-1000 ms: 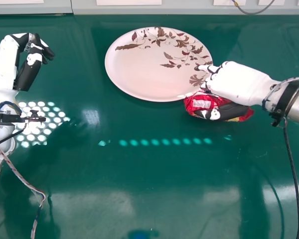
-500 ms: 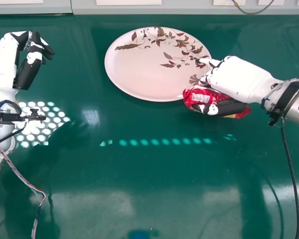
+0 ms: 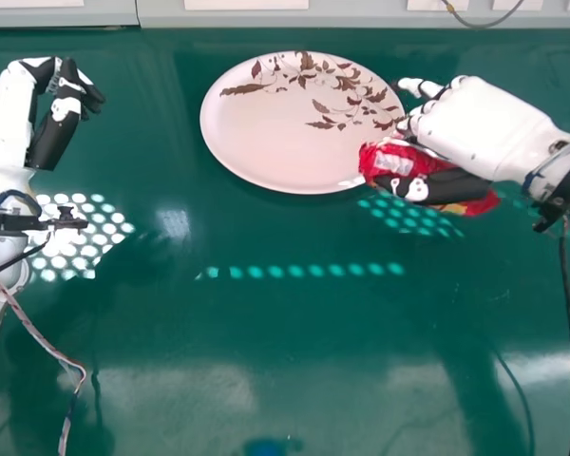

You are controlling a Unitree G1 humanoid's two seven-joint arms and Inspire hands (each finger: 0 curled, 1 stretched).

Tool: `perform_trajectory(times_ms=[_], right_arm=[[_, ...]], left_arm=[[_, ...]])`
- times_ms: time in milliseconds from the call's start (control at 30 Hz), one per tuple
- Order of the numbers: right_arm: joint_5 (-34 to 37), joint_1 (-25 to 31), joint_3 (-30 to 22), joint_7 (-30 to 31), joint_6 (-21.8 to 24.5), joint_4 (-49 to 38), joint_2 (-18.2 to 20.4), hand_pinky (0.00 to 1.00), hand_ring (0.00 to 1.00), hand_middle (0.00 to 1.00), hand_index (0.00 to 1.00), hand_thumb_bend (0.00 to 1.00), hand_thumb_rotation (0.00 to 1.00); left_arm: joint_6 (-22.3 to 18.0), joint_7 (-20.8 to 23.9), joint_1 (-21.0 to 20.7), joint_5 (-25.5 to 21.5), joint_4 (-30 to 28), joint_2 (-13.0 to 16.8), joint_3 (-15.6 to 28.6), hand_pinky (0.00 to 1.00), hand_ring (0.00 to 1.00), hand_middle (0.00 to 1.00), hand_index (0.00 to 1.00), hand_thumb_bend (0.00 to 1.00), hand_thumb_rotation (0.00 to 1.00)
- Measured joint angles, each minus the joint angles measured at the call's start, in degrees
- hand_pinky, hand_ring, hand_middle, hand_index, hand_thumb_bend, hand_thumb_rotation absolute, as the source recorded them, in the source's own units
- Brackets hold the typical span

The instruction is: Pick up biscuit and place it in the plate

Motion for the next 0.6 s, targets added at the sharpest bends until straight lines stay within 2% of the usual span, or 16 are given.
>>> perform_trajectory(times_ms=[100,200,333,500,600], right_arm=[[2.6,0.1,-2.0,4.4,1.0,-3.1,-0.8,0.32,0.43,0.51,0.5,0.5,0.0],[4.3,0.0,-3.2,8.3,3.1,-5.8,-1.0,0.31,0.42,0.49,0.54,0.49,0.0],[5.1,-2.1,-3.3,13.8,6.3,-7.3,-0.7,0.35,0.44,0.51,0.5,0.5,0.0],[0.5,-10.4,-0.4,10.6,5.5,-3.0,3.6,0.28,0.41,0.53,0.53,0.49,0.0],[-2.2,-15.3,2.8,6.6,3.0,3.4,6.9,0.32,0.43,0.51,0.48,0.5,0.0]], left_arm=[[0.3,0.0,0.1,0.0,-0.1,-0.1,0.0,0.17,0.2,0.27,0.35,0.32,0.37],[0.4,-0.3,0.1,-0.1,-0.1,-0.3,0.0,0.14,0.17,0.25,0.34,0.32,0.35],[0.4,-0.8,0.1,-0.1,0.0,-0.7,-0.2,0.16,0.19,0.27,0.34,0.31,0.36],[0.0,-1.0,-0.3,0.0,0.3,-1.9,-0.4,0.11,0.16,0.24,0.35,0.31,0.3],[-0.6,-0.9,-0.6,0.1,0.6,-2.4,-0.6,0.09,0.13,0.23,0.35,0.31,0.32]])
